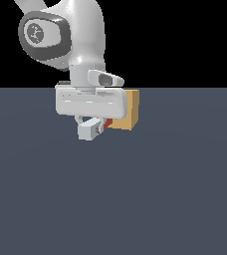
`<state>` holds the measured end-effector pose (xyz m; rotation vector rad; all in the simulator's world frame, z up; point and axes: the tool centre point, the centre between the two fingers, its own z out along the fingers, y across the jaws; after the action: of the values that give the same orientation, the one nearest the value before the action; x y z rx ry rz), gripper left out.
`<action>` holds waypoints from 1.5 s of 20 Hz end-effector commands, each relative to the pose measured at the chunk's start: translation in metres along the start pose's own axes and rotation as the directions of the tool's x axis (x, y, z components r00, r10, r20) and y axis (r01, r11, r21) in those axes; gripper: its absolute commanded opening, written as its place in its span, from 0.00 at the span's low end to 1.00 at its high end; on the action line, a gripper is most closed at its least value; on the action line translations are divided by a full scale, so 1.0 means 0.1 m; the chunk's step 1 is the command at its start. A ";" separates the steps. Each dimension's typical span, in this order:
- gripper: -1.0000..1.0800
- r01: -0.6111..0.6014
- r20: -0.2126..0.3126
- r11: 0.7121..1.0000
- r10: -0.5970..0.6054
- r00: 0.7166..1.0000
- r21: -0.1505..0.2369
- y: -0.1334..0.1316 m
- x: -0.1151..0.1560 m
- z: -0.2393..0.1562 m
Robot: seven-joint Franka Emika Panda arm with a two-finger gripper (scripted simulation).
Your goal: Insert the peg into the horizontal hole in a box.
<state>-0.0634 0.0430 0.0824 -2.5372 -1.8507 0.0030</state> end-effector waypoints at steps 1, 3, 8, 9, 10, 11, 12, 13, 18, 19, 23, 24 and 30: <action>0.00 -0.013 -0.001 1.000 0.013 1.000 -0.002 -0.05 0.25 -0.07; 0.00 -0.021 -0.001 1.000 0.021 1.000 -0.002 -0.09 0.42 -0.11; 0.00 -0.037 -0.001 0.999 0.037 0.999 -0.002 -0.16 0.78 -0.20; 0.00 -0.040 -0.001 0.999 0.040 0.999 -0.002 -0.16 0.83 -0.21; 0.00 -0.042 -0.001 0.999 0.042 0.999 -0.002 -0.17 0.88 -0.22; 0.00 -0.044 -0.001 0.999 0.044 0.999 -0.002 -0.18 0.93 -0.23; 0.00 -0.046 -0.001 0.999 0.046 0.999 -0.002 -0.18 0.97 -0.24; 0.00 -0.047 -0.001 0.999 0.047 0.999 -0.002 -0.19 1.00 -0.25; 0.00 -0.051 -0.001 0.999 0.051 0.999 -0.002 -0.18 1.08 -0.27; 0.00 -0.051 -0.001 0.999 0.051 0.999 -0.002 -0.18 1.08 -0.27; 0.00 -0.050 0.001 0.999 0.050 0.999 0.000 -0.19 1.07 -0.25; 0.00 -0.050 0.000 0.999 0.050 0.999 -0.001 -0.19 1.07 -0.26; 0.00 -0.049 -0.001 0.999 0.049 0.999 -0.001 -0.18 1.08 -0.26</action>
<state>-0.0475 0.1508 0.1085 -2.5817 -1.7881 0.0020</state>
